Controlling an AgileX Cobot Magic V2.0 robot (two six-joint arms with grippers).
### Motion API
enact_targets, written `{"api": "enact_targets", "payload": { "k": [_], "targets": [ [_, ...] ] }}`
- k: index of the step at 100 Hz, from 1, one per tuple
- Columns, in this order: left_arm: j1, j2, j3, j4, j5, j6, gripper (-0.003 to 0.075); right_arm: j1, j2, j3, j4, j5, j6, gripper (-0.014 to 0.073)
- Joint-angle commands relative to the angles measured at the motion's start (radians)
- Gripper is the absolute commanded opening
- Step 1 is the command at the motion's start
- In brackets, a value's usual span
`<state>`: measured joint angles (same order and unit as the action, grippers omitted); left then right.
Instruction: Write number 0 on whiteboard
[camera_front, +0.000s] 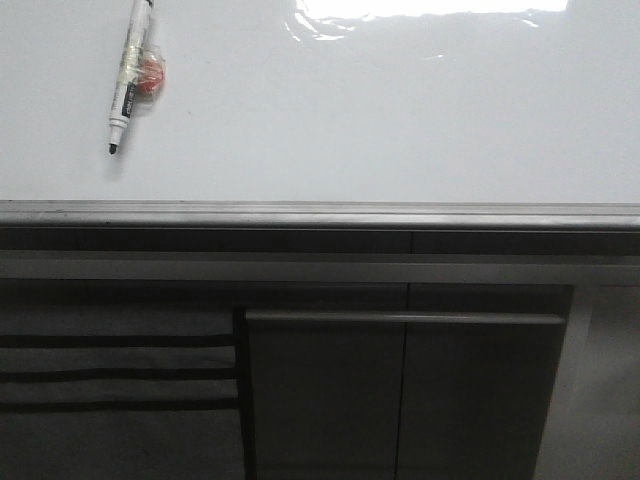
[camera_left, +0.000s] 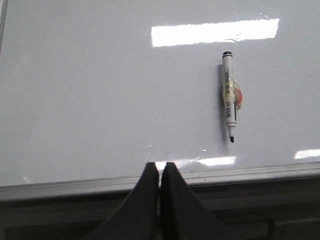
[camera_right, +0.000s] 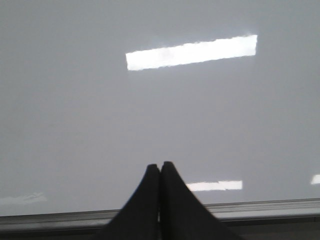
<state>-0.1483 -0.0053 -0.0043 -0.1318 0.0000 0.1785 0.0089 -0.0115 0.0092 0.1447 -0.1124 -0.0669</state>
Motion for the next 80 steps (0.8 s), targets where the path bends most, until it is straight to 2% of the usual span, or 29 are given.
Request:
{"api": "enact_targets", "payload": {
  "k": [1, 80],
  "targets": [
    [-0.008, -0.024, 0.023, -0.010, -0.069, -0.010, -0.0020, -0.007, -0.017, 0.012, -0.005, -0.071, -0.002, -0.0065],
    [-0.008, -0.024, 0.021, -0.034, -0.088, -0.010, -0.0020, -0.007, -0.017, 0.010, -0.006, -0.064, -0.005, -0.0065]
  ]
}}
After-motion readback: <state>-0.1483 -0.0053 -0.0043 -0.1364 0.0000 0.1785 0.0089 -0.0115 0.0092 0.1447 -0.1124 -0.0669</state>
